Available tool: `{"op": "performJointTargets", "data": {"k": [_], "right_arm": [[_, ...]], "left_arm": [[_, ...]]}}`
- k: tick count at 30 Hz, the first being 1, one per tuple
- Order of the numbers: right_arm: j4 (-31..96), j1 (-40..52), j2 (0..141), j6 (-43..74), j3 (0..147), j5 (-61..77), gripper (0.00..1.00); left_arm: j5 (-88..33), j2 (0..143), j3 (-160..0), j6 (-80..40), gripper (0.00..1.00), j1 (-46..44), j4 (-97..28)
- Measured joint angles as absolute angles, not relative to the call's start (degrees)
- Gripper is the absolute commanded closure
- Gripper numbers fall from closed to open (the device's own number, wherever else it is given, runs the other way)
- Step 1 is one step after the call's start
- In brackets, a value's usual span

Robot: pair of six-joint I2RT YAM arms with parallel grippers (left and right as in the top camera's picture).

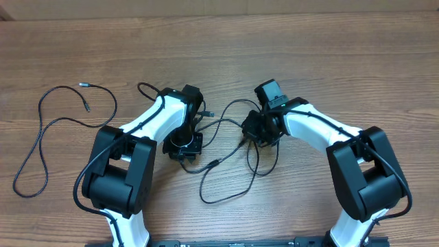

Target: Untangle cables

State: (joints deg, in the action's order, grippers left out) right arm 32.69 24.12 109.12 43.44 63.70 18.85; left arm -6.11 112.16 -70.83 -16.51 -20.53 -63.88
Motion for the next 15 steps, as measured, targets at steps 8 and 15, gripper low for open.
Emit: {"op": "performJointTargets", "data": {"k": [8, 15], "right_arm": [[30.9, 22.1, 109.1, 33.2, 63.7, 29.2, 0.96], [30.9, 20.8, 109.1, 28.5, 63.7, 37.1, 0.95]], "left_arm": [[-11.8, 112.4, -81.6, -9.1, 0.67, -20.5, -71.7], [-15.6, 112.4, -83.8, -3.2, 0.55, -20.6, -74.9]]}}
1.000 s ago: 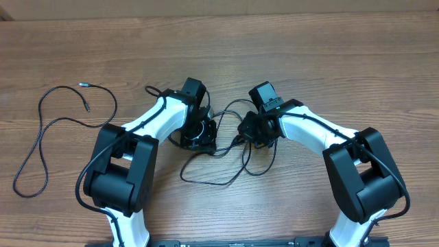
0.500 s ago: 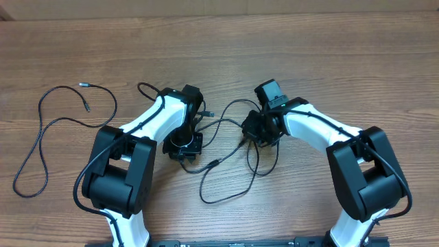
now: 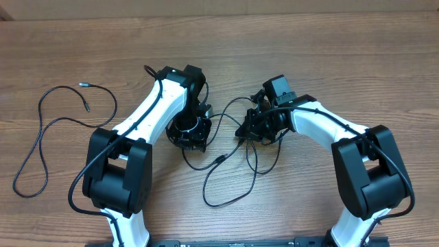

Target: Untangle cables

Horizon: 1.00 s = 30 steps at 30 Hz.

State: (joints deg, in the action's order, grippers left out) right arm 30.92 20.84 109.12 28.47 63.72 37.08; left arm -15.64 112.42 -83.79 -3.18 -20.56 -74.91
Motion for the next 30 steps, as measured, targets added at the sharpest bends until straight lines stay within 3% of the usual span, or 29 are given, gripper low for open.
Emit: {"op": "performJointTargets", "data": {"k": [3, 7, 8, 10, 20, 22, 24, 30], "right_arm": [[31.4, 19.4, 109.1, 27.8, 63.7, 39.3, 0.88], [33.2, 16.0, 109.1, 27.3, 63.7, 42.0, 0.66], [33.7, 15.2, 109.1, 26.9, 63.7, 42.5, 0.50], [34.1, 13.0, 109.1, 27.1, 63.7, 43.8, 0.38], [34.0, 8.3, 109.1, 26.8, 63.7, 45.4, 0.20], [34.0, 8.3, 109.1, 26.8, 63.7, 44.6, 0.16], [34.1, 8.3, 109.1, 26.8, 63.7, 44.1, 0.12], [34.0, 8.3, 109.1, 26.8, 63.7, 43.2, 0.05]], "left_arm": [[-16.4, 112.4, -82.4, -1.0, 0.47, -20.9, -73.4], [-16.8, 112.5, -78.4, 2.0, 0.44, -22.2, -68.2], [-16.8, 112.5, -77.4, 2.8, 0.41, -22.9, -66.3], [-17.0, 112.6, -75.8, 5.0, 0.39, -24.3, -64.1], [-17.2, 111.0, -68.7, 8.8, 0.34, -29.4, -57.7], [-17.1, 110.0, -67.3, 9.0, 0.43, -30.0, -55.9], [-17.2, 109.2, -65.9, 8.9, 0.60, -30.5, -54.1], [-15.0, 108.6, -64.5, 6.8, 0.67, -31.7, -52.2]]}}
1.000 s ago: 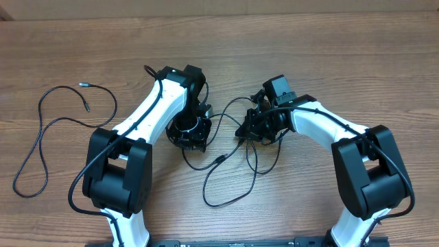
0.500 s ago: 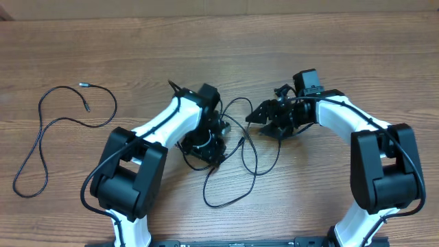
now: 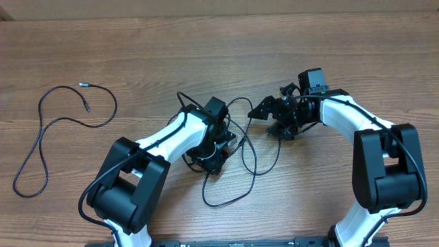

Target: Untangle cables

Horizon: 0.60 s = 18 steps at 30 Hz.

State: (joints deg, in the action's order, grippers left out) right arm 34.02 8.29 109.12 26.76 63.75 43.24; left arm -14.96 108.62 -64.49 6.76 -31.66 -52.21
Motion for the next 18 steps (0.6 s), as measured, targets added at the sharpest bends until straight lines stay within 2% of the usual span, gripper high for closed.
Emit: {"op": "performJointTargets", "data": {"k": [3, 6, 18], "right_arm": [[34.0, 8.3, 109.1, 26.8, 63.7, 43.1, 0.00], [34.0, 8.3, 109.1, 26.7, 63.7, 43.0, 0.00], [37.2, 8.2, 109.1, 26.6, 63.8, 38.4, 0.02]], "left_arm": [[-13.3, 108.3, -64.2, 4.6, 0.74, -32.6, -51.6], [-10.9, 108.2, -64.1, 2.7, 0.96, -33.3, -51.2], [-6.3, 108.1, -65.1, -2.6, 0.96, -34.3, -54.8]]}}
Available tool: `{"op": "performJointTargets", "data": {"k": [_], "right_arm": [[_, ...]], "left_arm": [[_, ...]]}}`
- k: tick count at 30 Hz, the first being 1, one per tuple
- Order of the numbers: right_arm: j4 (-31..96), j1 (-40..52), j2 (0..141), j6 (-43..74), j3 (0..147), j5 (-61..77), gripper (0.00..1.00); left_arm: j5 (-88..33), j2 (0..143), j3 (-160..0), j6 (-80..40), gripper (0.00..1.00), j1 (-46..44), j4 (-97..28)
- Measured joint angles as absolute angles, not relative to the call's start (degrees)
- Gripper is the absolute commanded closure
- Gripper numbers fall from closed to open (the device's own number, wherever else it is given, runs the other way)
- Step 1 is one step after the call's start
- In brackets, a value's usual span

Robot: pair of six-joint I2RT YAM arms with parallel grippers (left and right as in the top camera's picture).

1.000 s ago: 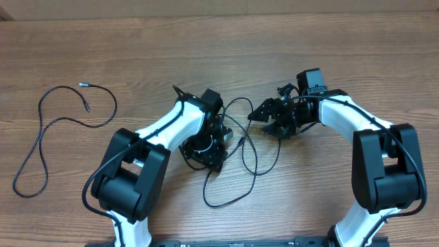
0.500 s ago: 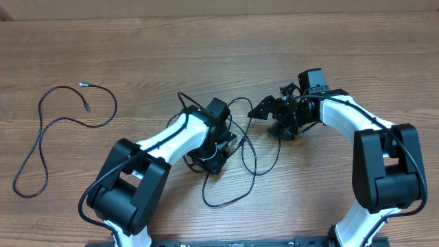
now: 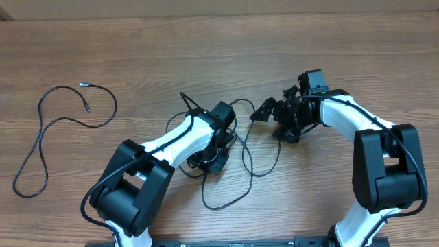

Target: Untangle cables

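Observation:
A tangled black cable (image 3: 248, 159) lies in loops at the table's middle, with a large loop (image 3: 223, 199) toward the front. My left gripper (image 3: 211, 159) points down onto the tangle's left side; its wrist hides the fingers. My right gripper (image 3: 260, 111) lies low and points left at the tangle's upper right. A strand arcs up from the tangle and ends at the right gripper's fingertips, which look closed on it. A second, separate thin black cable (image 3: 42, 130) lies spread out at the far left.
The wooden table (image 3: 219, 48) stretches bare behind both arms. The arm bases stand at the front edge, left (image 3: 123, 206) and right (image 3: 384, 185). The left arm's own black wiring sticks up near its wrist (image 3: 188, 103).
The left gripper has shifted slightly left and its wrist has turned a little over the tangle. The right gripper holds almost the same spot. The cable loops lie nearly unchanged.
Both grippers first sat close together at the tangle, left at its left edge, right at its right. Then each had lifted slightly back. Later the left had moved right onto the tangle's middle while the right had drawn a strand out to the upper right, where it stays.

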State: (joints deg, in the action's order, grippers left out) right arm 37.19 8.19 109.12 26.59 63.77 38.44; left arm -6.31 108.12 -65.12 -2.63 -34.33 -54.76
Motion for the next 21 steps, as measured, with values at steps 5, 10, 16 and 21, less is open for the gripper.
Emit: {"op": "performJointTargets", "data": {"k": [5, 10, 16, 21], "right_arm": [[40.4, 8.2, 109.1, 24.9, 63.9, 38.6, 0.02], [41.0, 8.2, 109.1, 18.1, 63.9, 46.5, 0.03], [37.6, 8.2, 109.1, 8.8, 63.9, 62.9, 0.13], [31.9, 8.2, 109.1, 6.0, 64.0, 69.4, 0.35]], "left_arm": [[-4.7, 105.6, -68.6, -3.1, 0.96, -34.3, -59.5], [-4.3, 99.4, -78.8, -2.5, 0.96, -34.1, -65.6], [-4.2, 97.5, -88.2, 0.3, 0.96, -33.7, -73.9], [-6.4, 97.5, -92.1, 4.4, 0.96, -32.6, -78.9]]}}
